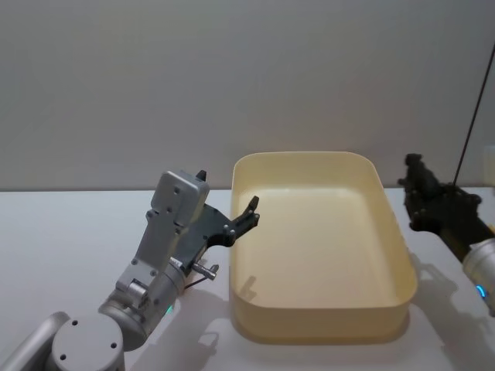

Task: Pick up the toy alternately with two hands and place it into the central storage box.

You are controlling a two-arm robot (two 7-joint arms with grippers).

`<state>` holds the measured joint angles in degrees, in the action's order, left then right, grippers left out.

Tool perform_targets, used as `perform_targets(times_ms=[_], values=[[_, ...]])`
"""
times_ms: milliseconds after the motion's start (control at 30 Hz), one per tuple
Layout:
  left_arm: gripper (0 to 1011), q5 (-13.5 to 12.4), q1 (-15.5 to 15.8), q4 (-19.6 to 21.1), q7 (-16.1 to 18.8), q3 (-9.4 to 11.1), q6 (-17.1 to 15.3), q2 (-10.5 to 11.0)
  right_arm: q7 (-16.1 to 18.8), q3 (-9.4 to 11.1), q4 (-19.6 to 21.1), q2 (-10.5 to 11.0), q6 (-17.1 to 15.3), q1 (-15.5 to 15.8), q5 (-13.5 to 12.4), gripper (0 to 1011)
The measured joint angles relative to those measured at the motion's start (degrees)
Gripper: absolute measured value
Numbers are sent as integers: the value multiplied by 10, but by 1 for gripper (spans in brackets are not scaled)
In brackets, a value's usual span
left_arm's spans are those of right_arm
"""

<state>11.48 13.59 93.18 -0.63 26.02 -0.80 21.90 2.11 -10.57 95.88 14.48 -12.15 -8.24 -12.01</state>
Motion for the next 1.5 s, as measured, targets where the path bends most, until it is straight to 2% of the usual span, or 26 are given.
perform_targets(times_ms=[200,400,500,533,567,633,767,800,1000,1100,1167,1500], values=[[1001,0,0,0,0,0,0,0,52,-13,-34,-17,-31,-36,14,304],[1001,0,0,0,0,0,0,0,93,-27,-79,-36,-47,-70,30,324],[1001,0,0,0,0,0,0,0,115,-35,-106,-47,-53,-90,40,417],[1001,0,0,0,0,0,0,0,122,-37,-117,-50,-55,-97,44,477],[1001,0,0,0,0,0,0,0,127,-39,-123,-53,-56,-102,46,477],[1001,0,0,0,0,0,0,0,133,-42,-133,-57,-58,-108,50,558],[1001,0,0,0,0,0,0,0,148,-47,-151,-64,-62,-121,57,656],[1001,0,0,0,0,0,0,0,152,-49,-157,-66,-63,-126,58,716],[1001,0,0,0,0,0,0,0,157,-49,-161,-67,-64,-129,59,863],[1001,0,0,0,0,0,0,0,153,-46,-154,-64,-63,-126,57,974],[1001,0,0,0,0,0,0,0,146,-42,-146,-59,-62,-121,52,1001],[1001,0,0,0,0,0,0,0,103,-12,-90,-27,-60,-85,17,1001]])
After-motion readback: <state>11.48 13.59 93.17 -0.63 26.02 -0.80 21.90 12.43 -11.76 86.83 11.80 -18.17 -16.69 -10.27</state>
